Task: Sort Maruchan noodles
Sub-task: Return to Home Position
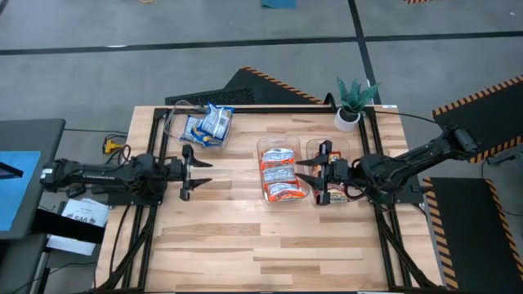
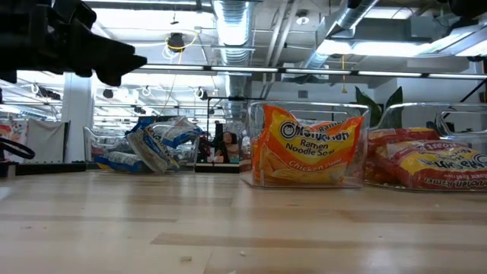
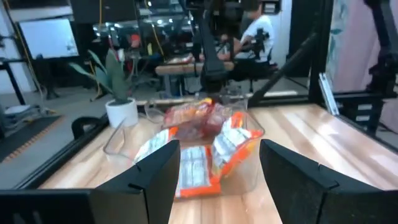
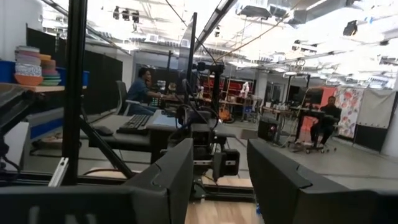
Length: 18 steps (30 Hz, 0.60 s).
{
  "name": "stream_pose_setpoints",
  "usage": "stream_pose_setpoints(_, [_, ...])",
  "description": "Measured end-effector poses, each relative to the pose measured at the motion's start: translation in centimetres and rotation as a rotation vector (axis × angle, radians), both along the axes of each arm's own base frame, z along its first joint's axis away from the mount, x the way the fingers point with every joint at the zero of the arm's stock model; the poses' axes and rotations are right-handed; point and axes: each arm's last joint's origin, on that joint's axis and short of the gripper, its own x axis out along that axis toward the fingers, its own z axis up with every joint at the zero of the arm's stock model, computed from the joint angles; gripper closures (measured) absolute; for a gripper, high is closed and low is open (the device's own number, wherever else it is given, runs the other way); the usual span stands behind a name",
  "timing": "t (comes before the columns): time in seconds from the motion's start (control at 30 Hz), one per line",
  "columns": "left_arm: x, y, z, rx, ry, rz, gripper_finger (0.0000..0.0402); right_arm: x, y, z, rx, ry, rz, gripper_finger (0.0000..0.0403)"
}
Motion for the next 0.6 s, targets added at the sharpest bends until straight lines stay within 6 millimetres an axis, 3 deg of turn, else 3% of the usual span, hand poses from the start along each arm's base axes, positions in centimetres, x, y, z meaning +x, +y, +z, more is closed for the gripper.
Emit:
stream_pose_setpoints(0.4, [-1.1,0.6,-0.4,-0.038,0.044,0.025,0.0191,0.1,0.0,-0.2,0.033,0.020,0.011,0.0228])
stream_pose_setpoints(0.6, [-1.5,0.5,-0.8,-0.053,0.082,0.025,0.0245,0.1,0.0,-0.2,0.040,0.021,-0.008,0.0228])
